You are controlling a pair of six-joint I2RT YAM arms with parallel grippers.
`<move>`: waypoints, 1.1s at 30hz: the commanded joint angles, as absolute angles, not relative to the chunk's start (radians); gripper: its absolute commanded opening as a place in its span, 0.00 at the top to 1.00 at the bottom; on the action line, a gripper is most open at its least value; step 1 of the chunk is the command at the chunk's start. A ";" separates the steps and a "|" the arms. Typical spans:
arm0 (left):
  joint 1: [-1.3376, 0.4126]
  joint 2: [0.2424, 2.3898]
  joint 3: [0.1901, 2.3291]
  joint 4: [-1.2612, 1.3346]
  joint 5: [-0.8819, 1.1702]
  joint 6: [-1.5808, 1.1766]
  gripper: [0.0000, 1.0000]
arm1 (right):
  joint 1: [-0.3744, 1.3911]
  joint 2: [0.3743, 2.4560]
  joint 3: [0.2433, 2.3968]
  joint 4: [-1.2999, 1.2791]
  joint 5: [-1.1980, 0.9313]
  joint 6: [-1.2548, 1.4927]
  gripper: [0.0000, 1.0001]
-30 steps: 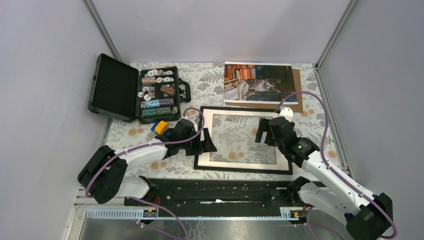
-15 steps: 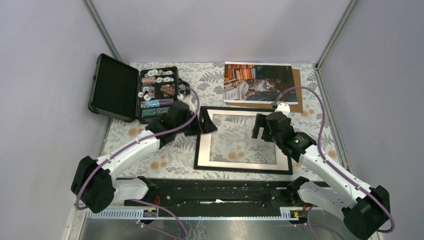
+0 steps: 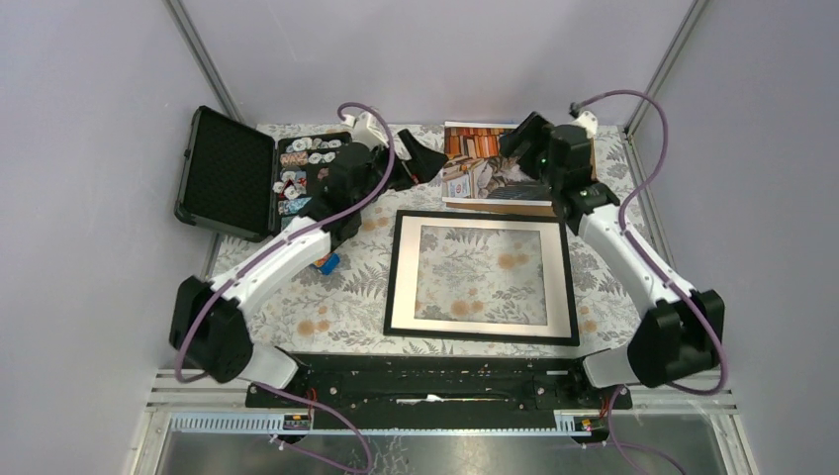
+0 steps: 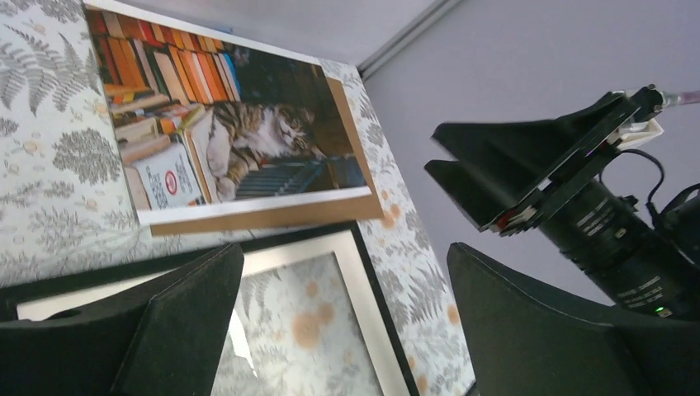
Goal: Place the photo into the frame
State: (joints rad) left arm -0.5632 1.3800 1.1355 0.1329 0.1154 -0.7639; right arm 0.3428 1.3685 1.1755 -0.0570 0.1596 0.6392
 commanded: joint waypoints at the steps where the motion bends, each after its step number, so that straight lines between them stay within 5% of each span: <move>1: -0.562 1.523 1.230 0.314 0.045 -0.730 0.01 | 0.188 1.491 1.223 0.180 0.043 0.834 0.00; 8: -0.538 1.833 1.366 0.464 0.004 -0.700 0.01 | 0.045 1.712 1.275 0.273 -0.142 0.783 0.00; 16: -0.505 2.138 1.588 0.438 0.206 -0.668 0.01 | -0.050 1.799 1.281 0.097 -0.012 0.541 0.00; 33: -0.497 2.169 1.384 0.460 0.071 -0.965 0.01 | -0.135 2.070 1.505 -0.205 0.089 0.457 0.00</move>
State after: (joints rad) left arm -0.4965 2.1918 1.4548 0.3775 0.1284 -0.8555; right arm -0.1188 2.0354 1.4250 -0.1326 0.0383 0.4927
